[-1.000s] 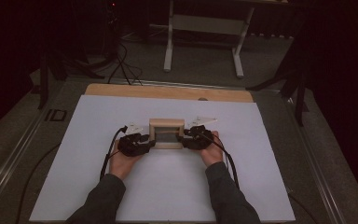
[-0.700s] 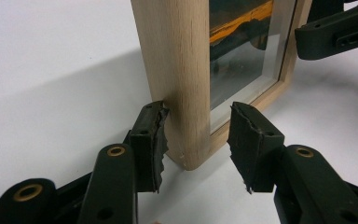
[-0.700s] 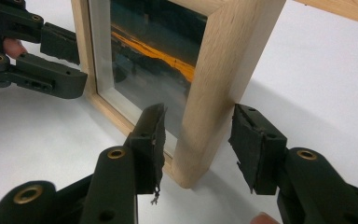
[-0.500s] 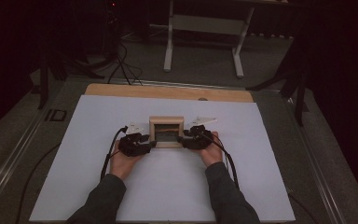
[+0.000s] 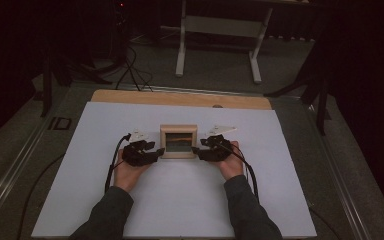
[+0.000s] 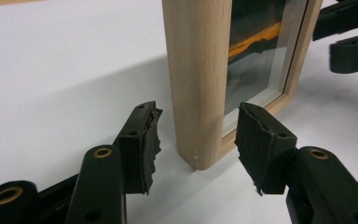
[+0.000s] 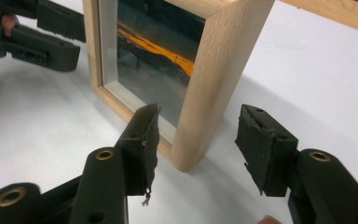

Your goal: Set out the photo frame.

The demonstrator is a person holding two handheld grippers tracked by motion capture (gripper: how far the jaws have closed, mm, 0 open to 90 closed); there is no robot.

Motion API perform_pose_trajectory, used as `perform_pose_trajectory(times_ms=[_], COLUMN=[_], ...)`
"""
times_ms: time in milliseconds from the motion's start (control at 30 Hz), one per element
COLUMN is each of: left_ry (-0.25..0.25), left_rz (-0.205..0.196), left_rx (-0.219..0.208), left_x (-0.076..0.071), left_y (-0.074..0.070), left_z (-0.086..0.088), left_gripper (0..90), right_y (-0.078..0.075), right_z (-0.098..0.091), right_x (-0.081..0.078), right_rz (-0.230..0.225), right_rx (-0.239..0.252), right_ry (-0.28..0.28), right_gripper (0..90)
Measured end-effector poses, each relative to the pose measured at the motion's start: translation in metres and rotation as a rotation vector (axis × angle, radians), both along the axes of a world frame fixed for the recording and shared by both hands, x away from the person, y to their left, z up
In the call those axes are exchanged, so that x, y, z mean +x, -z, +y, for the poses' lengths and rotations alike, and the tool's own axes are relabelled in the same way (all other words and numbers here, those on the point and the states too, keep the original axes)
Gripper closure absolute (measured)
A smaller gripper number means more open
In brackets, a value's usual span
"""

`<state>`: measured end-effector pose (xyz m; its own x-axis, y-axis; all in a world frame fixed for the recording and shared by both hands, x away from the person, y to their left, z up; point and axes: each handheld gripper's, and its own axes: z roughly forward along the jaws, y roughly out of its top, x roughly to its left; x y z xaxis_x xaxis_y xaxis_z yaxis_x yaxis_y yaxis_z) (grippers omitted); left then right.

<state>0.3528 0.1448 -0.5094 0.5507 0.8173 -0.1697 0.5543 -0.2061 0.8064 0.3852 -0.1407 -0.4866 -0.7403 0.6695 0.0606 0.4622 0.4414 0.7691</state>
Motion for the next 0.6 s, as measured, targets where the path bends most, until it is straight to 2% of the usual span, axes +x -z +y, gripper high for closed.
perform_pose_trajectory(times_ms=[133, 200, 367, 533, 600], left_ry=[-0.014, -0.017, -0.029, -0.033, -0.026], left_rz=[-0.007, -0.01, -0.016, -0.016, -0.016], left_rx=[0.018, 0.025, 0.028, 0.049, 0.078], left_x=[-0.003, -0.004, -0.008, -0.017, -0.022], left_y=[-0.004, -0.006, -0.011, -0.014, -0.014], left_z=[0.002, 0.004, 0.01, 0.016, 0.019], left_gripper=[48.3, 48.1, 47.8, 47.2, 47.0], right_y=[-0.005, -0.008, -0.009, -0.008, -0.006], right_z=[-0.003, -0.007, -0.018, -0.032, -0.041], right_x=[-0.003, -0.008, -0.014, -0.021, -0.027], right_rz=[-0.011, -0.031, -0.04, -0.036, -0.027], right_rx=[-0.004, 0.003, -0.016, -0.024, -0.023], right_ry=[-0.002, -0.004, 0.003, 0.016, 0.024], right_gripper=[47.4, 47.6, 47.3, 47.2, 47.1])
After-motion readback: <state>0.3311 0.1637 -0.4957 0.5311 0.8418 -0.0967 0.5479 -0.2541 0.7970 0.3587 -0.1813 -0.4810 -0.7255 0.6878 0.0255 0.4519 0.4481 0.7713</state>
